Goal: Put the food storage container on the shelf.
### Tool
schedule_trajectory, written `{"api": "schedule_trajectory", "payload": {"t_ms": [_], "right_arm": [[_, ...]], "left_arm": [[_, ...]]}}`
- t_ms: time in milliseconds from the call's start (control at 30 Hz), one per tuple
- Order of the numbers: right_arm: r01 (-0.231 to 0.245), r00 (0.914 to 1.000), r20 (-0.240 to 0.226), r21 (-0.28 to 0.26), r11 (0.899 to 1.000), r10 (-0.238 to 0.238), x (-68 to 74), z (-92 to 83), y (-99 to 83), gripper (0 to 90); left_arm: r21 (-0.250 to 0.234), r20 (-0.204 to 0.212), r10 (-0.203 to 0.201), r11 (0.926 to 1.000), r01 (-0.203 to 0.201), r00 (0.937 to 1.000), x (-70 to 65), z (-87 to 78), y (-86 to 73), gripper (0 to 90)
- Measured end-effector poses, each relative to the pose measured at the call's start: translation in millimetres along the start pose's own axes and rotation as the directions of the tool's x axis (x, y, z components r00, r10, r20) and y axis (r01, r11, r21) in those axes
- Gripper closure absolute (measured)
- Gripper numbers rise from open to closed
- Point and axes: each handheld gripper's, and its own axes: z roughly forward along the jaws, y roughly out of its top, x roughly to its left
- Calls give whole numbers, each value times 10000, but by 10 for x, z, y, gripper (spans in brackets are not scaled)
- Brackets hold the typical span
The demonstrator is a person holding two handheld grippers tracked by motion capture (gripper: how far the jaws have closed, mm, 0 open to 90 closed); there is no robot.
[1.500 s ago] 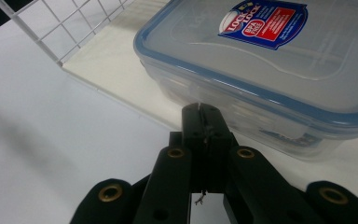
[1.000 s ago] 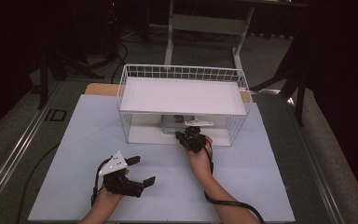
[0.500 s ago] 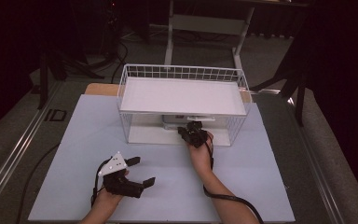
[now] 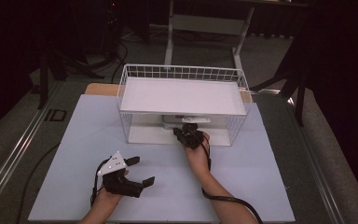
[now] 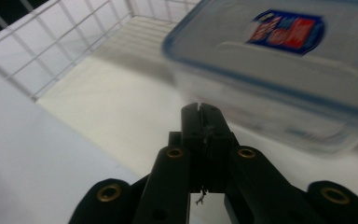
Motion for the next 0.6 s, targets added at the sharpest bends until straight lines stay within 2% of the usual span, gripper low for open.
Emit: {"api": "schedule_trajectory", "payload": {"t_ms": [100,233,300,367,467,600], "right_arm": [[315,9994,-125,-186,9993,-318,41,-39,-56,869],[301,9989,-344,-137,9995,-305,99,-125,-143,826],[414,9982,-427,-195,9990,-422,129,-187,-187,769],[519,9978,-396,-295,9982,-531,153,-264,-220,655],[677,9971,-320,-432,9968,-691,177,-394,-247,532],[468,9976,-474,-603,9971,-497,168,-552,-289,385]], "left_arm": [[-39,10,21,10000,-21,10000,-7,-2,0,28],[19,-65,206,9998,-206,9998,-14,0,-6,28],[-30,-22,141,9999,-141,9999,-10,-3,-5,28],[-60,-36,154,9999,-154,9999,-8,-7,3,28],[-135,-43,111,9998,-111,9999,-13,-11,13,28],[-163,-10,195,9997,-195,9998,-29,-8,24,28]]}}
